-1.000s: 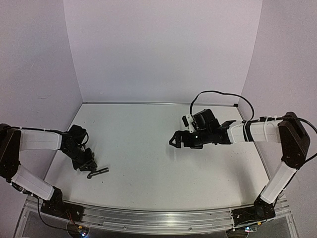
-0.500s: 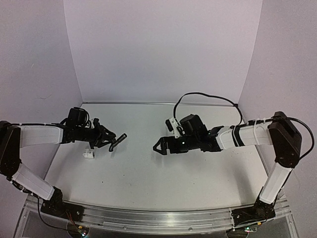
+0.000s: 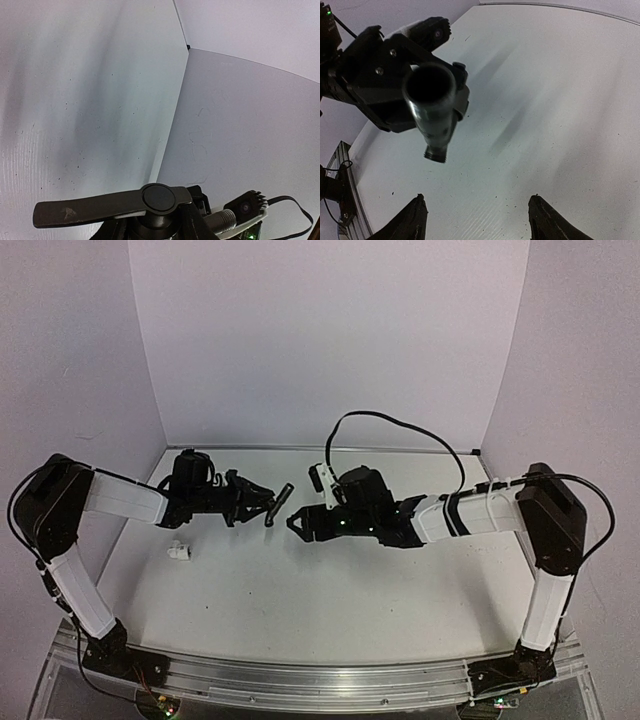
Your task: Install the water faucets
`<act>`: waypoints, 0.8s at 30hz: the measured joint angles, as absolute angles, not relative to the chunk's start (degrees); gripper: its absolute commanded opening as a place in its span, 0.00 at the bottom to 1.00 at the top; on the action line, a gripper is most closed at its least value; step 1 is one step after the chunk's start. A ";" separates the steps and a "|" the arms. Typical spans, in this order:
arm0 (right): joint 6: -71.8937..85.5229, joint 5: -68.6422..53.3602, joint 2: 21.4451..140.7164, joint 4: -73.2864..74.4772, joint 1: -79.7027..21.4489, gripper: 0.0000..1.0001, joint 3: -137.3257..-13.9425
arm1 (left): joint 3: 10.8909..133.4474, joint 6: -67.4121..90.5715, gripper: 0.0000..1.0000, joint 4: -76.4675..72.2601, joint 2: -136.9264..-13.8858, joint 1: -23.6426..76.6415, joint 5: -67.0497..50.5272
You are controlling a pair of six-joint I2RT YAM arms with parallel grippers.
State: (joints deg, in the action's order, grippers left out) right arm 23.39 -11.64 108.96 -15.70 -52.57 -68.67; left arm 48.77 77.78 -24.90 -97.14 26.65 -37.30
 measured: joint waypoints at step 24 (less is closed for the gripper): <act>21.11 -9.87 112.95 -24.38 -52.66 0.00 -70.39 | 53.21 85.49 0.16 -33.31 -103.46 31.54 -36.28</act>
State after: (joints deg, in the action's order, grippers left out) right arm 21.11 -9.87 112.95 -24.38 -52.66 -70.39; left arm 53.21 85.49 -33.31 -103.46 31.54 -36.28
